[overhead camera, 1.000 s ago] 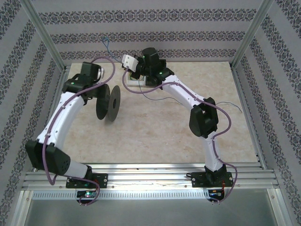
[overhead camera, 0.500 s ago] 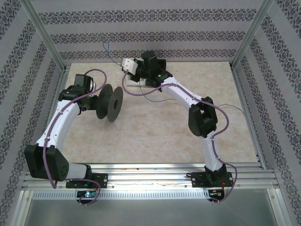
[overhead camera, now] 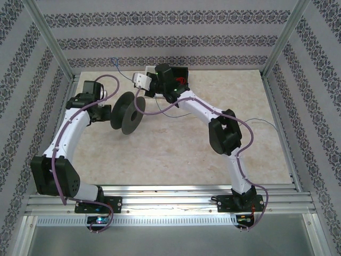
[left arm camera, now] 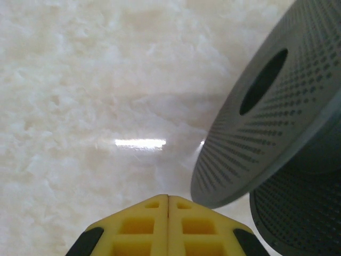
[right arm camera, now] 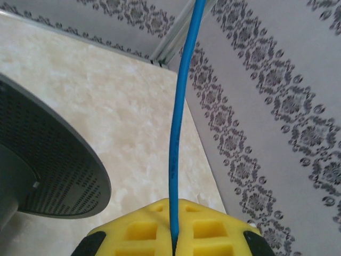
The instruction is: Wrap the cables
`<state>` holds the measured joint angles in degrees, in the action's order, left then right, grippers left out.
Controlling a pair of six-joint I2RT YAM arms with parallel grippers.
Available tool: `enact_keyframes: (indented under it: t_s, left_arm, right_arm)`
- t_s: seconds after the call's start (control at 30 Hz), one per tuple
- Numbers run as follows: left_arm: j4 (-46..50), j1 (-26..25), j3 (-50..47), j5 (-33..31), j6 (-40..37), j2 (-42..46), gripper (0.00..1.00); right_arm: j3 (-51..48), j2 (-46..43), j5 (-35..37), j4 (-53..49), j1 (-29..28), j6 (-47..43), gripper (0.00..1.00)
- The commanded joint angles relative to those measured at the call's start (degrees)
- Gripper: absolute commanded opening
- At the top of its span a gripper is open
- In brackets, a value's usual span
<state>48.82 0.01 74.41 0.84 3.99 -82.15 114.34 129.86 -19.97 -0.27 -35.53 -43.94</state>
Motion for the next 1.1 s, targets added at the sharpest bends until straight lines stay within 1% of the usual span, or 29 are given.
enact_keyframes:
  t_s: [0.0,0.13,0.17,0.2,0.27,0.37,0.47,0.57,0.77,0.93,1.0,1.07]
  left_arm:
    - [2.4,2.4,2.4,-0.9,-2.0,0.2,0.00]
    - [2.3,2.9,2.6,1.3,-2.5,0.6,0.00]
    - [1.7,2.9,2.2,2.8,-2.8,0.8,0.07]
    - [1.0,2.9,1.8,3.7,-2.9,1.1,0.19]
    - [-0.4,2.9,0.8,7.3,-3.4,1.7,0.25]
    - [-3.7,3.0,-0.9,13.5,-4.0,3.0,0.32]
    - [-6.3,2.9,-1.4,16.8,-4.0,3.1,0.36]
    - [-8.7,2.9,-1.4,18.7,-3.8,1.7,0.41]
    - [-13.9,2.2,-1.4,20.9,-3.3,-2.2,0.43]
    - [-15.4,0.9,-0.5,20.9,-3.0,-5.5,0.43]
    - [-15.5,0.2,-0.3,19.9,-2.9,-6.5,0.43]
    - [-15.4,-0.5,0.2,18.7,-2.9,-7.3,0.40]
  right_arm:
    - [1.9,3.0,2.4,1.6,-0.6,-1.5,0.00]
    - [2.5,4.5,3.1,3.1,-0.6,0.0,0.00]
    - [2.6,4.6,3.3,3.4,-0.6,0.4,0.00]
    - [2.5,4.7,3.4,3.6,-0.6,0.6,0.00]
    - [2.4,4.8,3.6,3.8,-0.5,0.6,0.00]
    - [1.9,4.7,4.0,4.2,-0.2,0.7,0.00]
    - [1.2,4.5,4.0,4.9,0.2,1.1,0.00]
    - [0.8,4.5,3.9,5.3,0.3,1.3,0.00]
    - [1.0,4.9,3.2,5.9,0.3,2.1,0.00]
    - [1.2,4.9,3.1,6.3,0.3,2.6,0.00]
    - [1.2,4.8,3.1,6.4,0.3,2.6,0.00]
    - [1.3,4.7,3.2,6.4,0.3,2.6,0.00]
